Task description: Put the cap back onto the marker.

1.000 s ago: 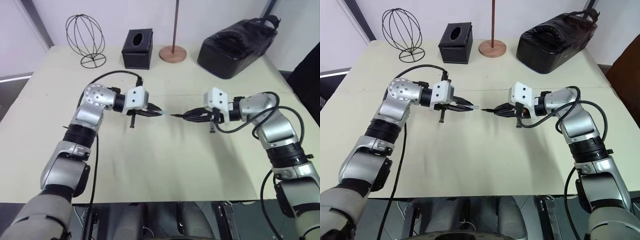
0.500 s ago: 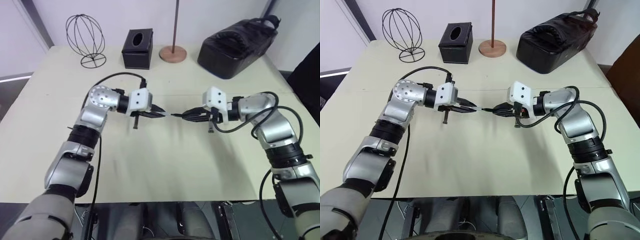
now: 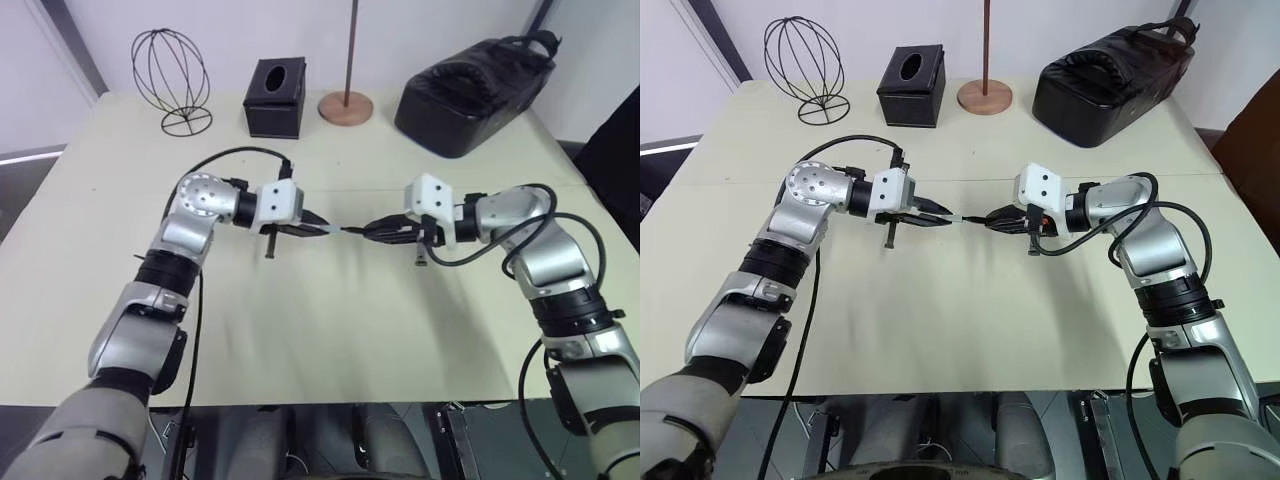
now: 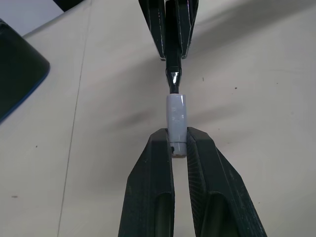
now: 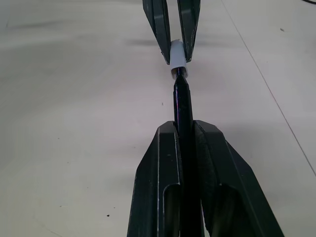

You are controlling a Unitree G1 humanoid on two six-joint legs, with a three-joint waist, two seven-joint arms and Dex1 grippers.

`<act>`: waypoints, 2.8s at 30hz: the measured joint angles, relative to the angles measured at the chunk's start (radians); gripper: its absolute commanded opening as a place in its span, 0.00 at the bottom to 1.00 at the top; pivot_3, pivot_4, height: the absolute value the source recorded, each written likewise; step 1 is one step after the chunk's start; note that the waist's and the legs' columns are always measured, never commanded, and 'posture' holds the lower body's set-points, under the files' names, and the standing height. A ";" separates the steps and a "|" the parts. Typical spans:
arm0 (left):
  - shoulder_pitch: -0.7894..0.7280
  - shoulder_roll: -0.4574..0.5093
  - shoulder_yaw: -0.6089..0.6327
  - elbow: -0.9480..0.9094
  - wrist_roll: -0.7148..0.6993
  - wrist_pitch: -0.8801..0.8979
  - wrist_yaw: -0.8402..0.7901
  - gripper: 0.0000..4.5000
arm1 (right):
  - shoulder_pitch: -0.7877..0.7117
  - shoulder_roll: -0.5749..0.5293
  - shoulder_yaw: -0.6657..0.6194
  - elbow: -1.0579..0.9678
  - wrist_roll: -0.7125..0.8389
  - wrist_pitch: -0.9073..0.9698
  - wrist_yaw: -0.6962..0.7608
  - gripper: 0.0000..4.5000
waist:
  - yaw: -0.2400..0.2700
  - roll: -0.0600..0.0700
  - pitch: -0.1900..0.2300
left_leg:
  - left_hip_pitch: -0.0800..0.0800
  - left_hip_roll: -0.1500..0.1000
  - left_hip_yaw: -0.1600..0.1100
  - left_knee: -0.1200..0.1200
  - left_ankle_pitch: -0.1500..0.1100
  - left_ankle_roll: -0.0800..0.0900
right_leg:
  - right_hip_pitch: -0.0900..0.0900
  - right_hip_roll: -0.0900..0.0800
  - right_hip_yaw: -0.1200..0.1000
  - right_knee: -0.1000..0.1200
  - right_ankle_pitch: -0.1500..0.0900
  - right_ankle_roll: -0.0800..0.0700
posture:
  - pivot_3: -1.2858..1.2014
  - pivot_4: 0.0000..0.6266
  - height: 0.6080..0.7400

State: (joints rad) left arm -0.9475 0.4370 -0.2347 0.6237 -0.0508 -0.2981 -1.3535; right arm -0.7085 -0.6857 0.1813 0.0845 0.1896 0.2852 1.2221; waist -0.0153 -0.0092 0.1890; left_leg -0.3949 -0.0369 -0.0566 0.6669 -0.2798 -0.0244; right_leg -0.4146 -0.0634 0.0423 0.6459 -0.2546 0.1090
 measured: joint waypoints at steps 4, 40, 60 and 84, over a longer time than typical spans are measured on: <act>-0.012 0.006 0.000 0.026 0.004 -0.013 0.000 0.01 | 0.001 -0.001 0.000 0.000 -0.001 0.001 0.000 0.00 | 0.000 0.000 0.000 | 0.000 0.000 0.000 0.000 0.000 0.000 | 0.000 0.000 0.000 0.000 0.000 0.000 | 0.52 0.24 1.00; -0.005 0.019 0.015 -0.013 -0.024 0.050 -0.045 0.01 | 0.007 0.002 0.000 -0.003 0.003 0.000 -0.009 0.00 | -0.001 0.000 0.000 | 0.000 0.000 0.000 0.000 0.000 0.000 | 0.000 0.000 0.000 0.000 0.000 0.000 | 0.52 0.24 1.00; -0.011 -0.022 -0.003 0.018 0.032 -0.042 0.009 0.01 | 0.007 0.015 0.000 0.001 -0.011 0.005 -0.018 0.00 | 0.000 0.000 0.000 | 0.000 0.000 0.000 0.000 0.000 0.000 | 0.000 0.000 0.000 0.000 0.000 0.000 | 0.52 0.24 1.00; -0.070 -0.058 -0.022 0.084 0.087 -0.125 0.032 0.01 | 0.007 0.012 -0.013 0.010 -0.020 0.007 -0.020 0.00 | 0.001 0.000 0.000 | 0.000 -0.001 0.000 0.000 0.000 0.000 | 0.000 0.000 0.000 0.000 0.000 0.000 | 0.52 0.24 1.00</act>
State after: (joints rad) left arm -1.0173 0.3788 -0.2569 0.7076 0.0363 -0.4232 -1.3217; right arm -0.7011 -0.6732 0.1687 0.0945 0.1700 0.2924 1.2021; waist -0.0147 -0.0092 0.1890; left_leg -0.3952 -0.0374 -0.0564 0.6671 -0.2797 -0.0243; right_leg -0.4149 -0.0631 0.0424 0.6461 -0.2546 0.1090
